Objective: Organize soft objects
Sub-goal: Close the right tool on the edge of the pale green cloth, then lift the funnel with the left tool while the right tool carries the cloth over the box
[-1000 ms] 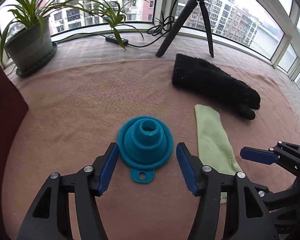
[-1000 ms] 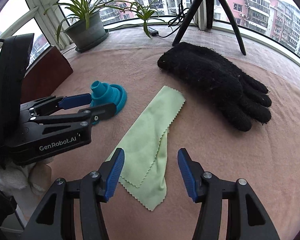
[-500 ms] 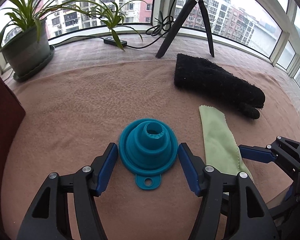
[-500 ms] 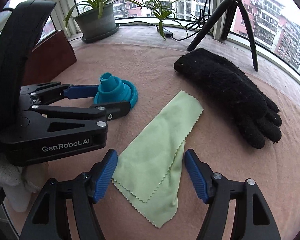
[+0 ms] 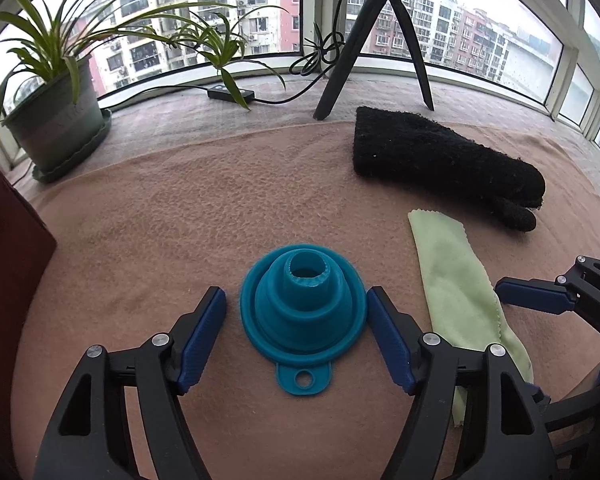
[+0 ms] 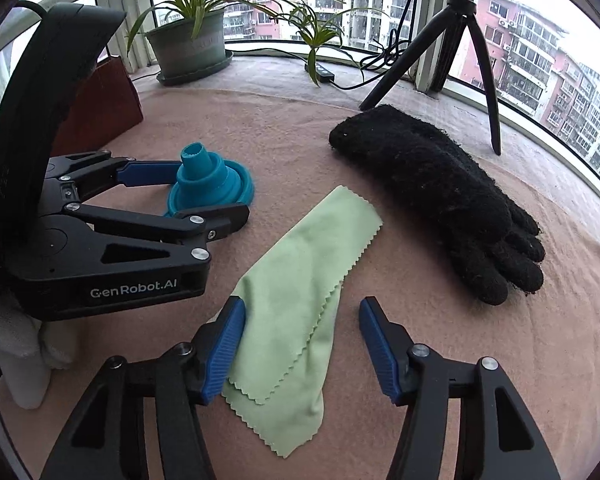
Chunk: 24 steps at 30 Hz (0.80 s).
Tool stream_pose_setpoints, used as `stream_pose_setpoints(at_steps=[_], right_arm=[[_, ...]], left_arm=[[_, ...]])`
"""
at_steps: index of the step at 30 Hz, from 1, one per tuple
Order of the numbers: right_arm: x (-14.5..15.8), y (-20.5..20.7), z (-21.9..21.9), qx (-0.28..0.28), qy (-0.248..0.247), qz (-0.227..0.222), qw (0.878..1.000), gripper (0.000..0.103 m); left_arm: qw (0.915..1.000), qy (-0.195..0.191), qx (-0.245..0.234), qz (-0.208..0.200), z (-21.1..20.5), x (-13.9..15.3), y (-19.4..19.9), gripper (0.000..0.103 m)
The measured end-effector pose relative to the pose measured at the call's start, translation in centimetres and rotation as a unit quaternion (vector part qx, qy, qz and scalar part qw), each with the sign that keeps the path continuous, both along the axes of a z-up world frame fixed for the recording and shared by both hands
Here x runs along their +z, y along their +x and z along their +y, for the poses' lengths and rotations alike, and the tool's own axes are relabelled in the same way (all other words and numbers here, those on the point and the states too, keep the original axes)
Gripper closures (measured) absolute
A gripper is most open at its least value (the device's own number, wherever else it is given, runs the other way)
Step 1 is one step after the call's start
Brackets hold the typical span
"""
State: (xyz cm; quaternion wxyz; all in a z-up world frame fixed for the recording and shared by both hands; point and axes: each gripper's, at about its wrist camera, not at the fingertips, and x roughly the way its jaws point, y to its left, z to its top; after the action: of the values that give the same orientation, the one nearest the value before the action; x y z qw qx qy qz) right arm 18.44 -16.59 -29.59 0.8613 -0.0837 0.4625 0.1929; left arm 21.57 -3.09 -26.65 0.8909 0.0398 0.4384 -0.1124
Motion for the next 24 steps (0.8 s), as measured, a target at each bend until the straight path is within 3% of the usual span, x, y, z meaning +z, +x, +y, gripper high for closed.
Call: stream_pose_setpoints(at_steps=[5,7,10,17,24], right_arm=[[0.1,-0.3,0.1,0.006,0.007,-0.002,1.000,0.069],[0.2,-0.3,0.1,0.007,0.014,0.001,1.000,0.085],[0.2,-0.2,0.3,0.013,0.018,0.006,1.000,0.094],[0.4,-0.3,0.4,0.006,0.021,0.001,1.000,0.097],[2.3,-0.7,-0.5,-0.013,0.039,-0.035,0.999,0.098]], left_arm=[[1.0000,-0.006,0.003,-0.001,0.2,0.1,0.1,0.039],[0.9999,-0.009,0.008,-0.003,0.4,0.1,0.0,0.043],[0.9999,-0.008,0.009,-0.006,0.3,0.1,0.0,0.047],[0.9995,-0.024,0.020,-0.004,0.9,0.2,0.0,0.053],[0.9992,-0.029,0.028,-0.002,1.4,0.5,-0.2,0.054]])
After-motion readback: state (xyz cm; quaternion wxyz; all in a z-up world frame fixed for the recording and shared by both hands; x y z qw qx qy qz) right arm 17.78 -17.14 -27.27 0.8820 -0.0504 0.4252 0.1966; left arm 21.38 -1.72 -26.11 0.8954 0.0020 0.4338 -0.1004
